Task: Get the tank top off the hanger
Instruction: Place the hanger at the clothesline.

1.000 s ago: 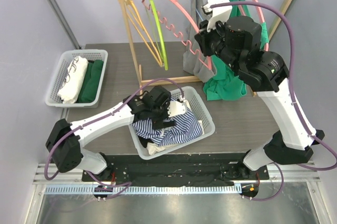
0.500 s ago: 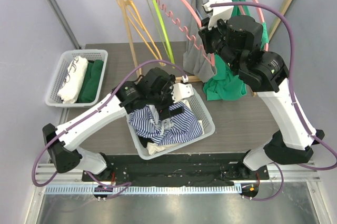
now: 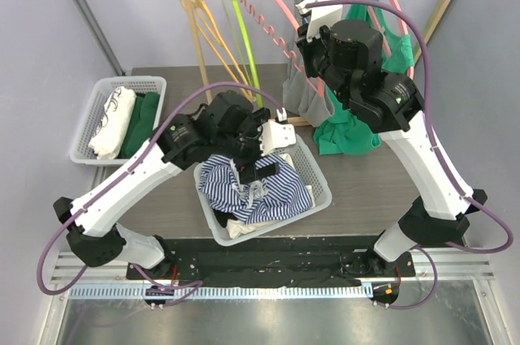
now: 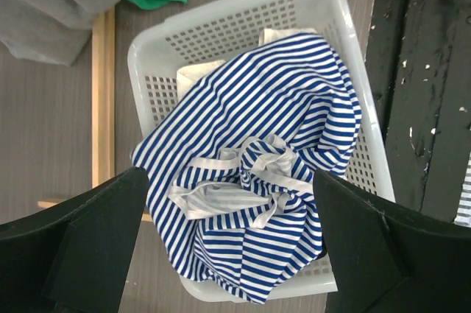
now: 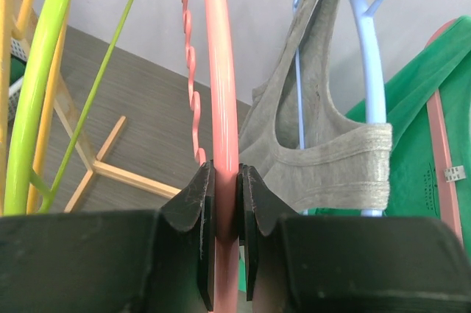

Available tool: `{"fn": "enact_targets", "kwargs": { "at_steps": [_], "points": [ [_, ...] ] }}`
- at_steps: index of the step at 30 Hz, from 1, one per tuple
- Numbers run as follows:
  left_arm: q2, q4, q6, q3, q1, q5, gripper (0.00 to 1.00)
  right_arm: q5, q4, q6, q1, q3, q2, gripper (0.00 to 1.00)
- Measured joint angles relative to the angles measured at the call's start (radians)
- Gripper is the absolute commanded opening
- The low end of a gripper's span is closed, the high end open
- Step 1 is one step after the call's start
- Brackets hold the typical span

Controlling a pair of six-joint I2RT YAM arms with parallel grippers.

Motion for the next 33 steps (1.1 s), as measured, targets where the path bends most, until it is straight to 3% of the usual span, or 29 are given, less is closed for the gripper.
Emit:
{"fn": "enact_targets", "kwargs": {
  "at_steps": [12,16,23,26,27,33],
  "points": [
    [-0.023,-0.112,0.059,0.134,-0.001,0.044,1.00,0.016,-0.004,0.002,0.000,0.000,0.043,0.04],
    [-0.015,-0.154,0.067,0.256,-0.001,0.044,1.00,0.015,-0.002,0.012,0.000,0.000,0.050,0.09],
    [0.005,-0.153,0.081,0.414,-0.001,0.029,1.00,0.044,0.011,0.032,0.057,0.005,0.062,0.06],
    [0.021,-0.152,0.081,0.429,-0.001,0.010,1.00,0.087,0.019,0.028,0.107,0.043,0.102,0.21],
    [0.029,-0.152,0.080,0.433,-0.001,0.004,1.00,0.100,0.022,0.027,0.123,0.059,0.119,0.40],
    [0.061,-0.145,0.061,0.446,-0.001,-0.020,1.00,0.148,0.013,0.008,0.159,0.005,0.111,0.86]
  ]
}}
